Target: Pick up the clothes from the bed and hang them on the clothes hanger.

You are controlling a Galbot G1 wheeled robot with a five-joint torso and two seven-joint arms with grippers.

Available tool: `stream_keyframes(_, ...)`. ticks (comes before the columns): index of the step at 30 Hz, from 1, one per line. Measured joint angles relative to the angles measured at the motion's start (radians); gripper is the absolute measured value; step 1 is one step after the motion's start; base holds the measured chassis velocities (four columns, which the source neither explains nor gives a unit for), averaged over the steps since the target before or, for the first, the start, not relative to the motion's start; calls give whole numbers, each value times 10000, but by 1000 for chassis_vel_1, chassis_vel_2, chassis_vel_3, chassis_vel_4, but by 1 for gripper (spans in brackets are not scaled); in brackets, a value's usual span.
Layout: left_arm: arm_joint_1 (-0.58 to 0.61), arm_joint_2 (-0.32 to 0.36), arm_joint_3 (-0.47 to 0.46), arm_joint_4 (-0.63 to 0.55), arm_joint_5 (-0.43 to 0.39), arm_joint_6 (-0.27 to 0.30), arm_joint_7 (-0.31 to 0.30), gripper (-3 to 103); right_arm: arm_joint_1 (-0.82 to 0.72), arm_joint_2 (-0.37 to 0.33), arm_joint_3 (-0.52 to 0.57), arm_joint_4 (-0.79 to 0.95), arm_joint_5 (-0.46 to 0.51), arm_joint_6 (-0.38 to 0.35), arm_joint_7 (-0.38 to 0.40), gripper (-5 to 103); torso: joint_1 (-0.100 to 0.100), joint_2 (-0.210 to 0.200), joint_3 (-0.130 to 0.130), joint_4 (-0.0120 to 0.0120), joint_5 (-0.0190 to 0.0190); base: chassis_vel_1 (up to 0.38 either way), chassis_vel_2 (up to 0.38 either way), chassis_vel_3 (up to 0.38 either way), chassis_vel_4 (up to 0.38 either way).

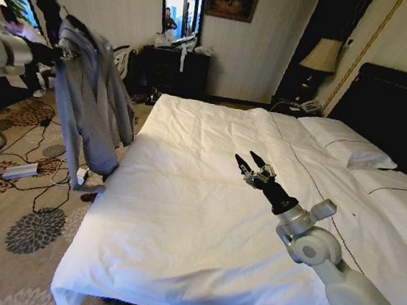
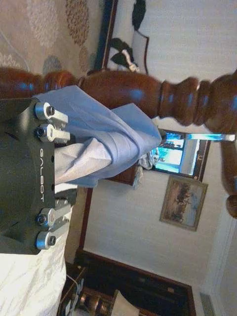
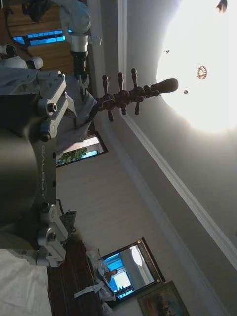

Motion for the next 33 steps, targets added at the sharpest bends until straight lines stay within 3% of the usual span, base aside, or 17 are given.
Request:
stream_keyframes(2, 377, 317, -332, -456, -36, -29, -19, 62, -108, 13, 33, 47, -43, -1, 0, 100, 0, 0, 0, 0, -1, 0, 0, 0, 0)
stream_keyframes(5, 676, 616, -529, -865, -101, -85, -44, 68, -193, 26, 44, 79, -71, -1, -1, 100, 0, 0, 0, 1, -1, 0, 0, 0, 0)
stream_keyframes(9, 1590, 1243, -1183, -1728, -122, -172, -65, 89, -232, 56, 38, 99, -121, -1, -1, 100, 0, 0, 0, -3, 0, 0, 0, 0, 0)
stream_keyframes(11, 1813, 1438, -1309, -1958, -118, -223, -61, 89, -232, 69, 29, 105, -122, -1, -1, 100, 0, 0, 0, -2, -1, 0, 0, 0, 0)
stream_keyframes(13, 2236, 1870, -1548, -2449, -116, -359, -45, 98, -219, 127, 15, 110, -105, 10, 15, 100, 0, 0, 0, 0, -2, 0, 0, 0, 0)
stream_keyframes(15, 2487, 2161, -1699, -2774, -113, -508, -9, 100, -186, 186, 7, 133, -22, 39, 138, 100, 0, 1, 0, 1, -2, 0, 0, 0, 0)
stream_keyframes(17, 2787, 2544, -1912, -3174, -31, -912, 36, 100, -88, 301, 11, 186, 134, 94, 502, 100, -1, 1, -1, 0, 1, 0, 0, 0, 0)
stream_keyframes(19, 3300, 3056, -2340, -3826, 124, -2616, 361, 100, 94, 520, 222, 237, 171, 162, 1346, 100, -1, 1, -1, 4, -1, 0, 0, 0, 0)
stream_keyframes(20, 3300, 3056, -2340, -3826, 124, -2616, 361, 100, 94, 520, 222, 237, 171, 162, 1346, 100, -1, 1, -1, 4, -1, 0, 0, 0, 0)
stream_keyframes(23, 3785, 3474, -2610, -4884, 0, -3973, 125, 100, 11, 848, 712, 457, -611, 185, 2678, 100, -1, 1, -1, 5, 5, 0, 0, 0, 0)
stream_keyframes(24, 3978, 3498, -2629, -5258, -72, -4215, -49, 100, -201, 1022, 967, 596, -1076, 61, 3244, 100, -1, 1, -1, 6, 6, 0, 0, 0, 0)
stream_keyframes(25, 3978, 3498, -2629, -5258, -72, -4215, -49, 100, -201, 1022, 967, 596, -1076, 61, 3244, 100, -1, 1, -1, 6, 6, 0, 0, 0, 0)
stream_keyframes(26, 4362, 3396, -2708, -5682, -25, -4540, -229, 100, -691, 1307, 1447, 813, -1779, -271, 4047, 100, -2, 1, -1, 0, 8, 0, 0, 0, 0)
stream_keyframes(28, 5359, 2989, -3230, -6070, 495, -4945, -383, 100, -1660, 1770, 2272, 1093, -2623, -654, 4882, 100, 0, 1, 0, -9, 7, 0, 0, 0, 0)
stream_keyframes(29, 5359, 2989, -3230, -6070, 495, -4945, -383, 100, -1660, 1770, 2272, 1093, -2623, -654, 4882, 100, 0, 1, 0, -9, 7, 0, 0, 0, 0)
stream_keyframes(32, 7954, 1857, -4141, -6674, 1812, -5340, -742, 100, -3382, 2758, 3367, 1381, -4457, -238, 5030, 100, 1, 1, 0, -15, -7, 0, 0, 0, 0)
stream_keyframes(33, 7954, 1857, -4141, -6674, 1812, -5340, -742, 100, -3382, 2758, 3367, 1381, -4457, -238, 5030, 100, 1, 1, 0, -15, -7, 0, 0, 0, 0)
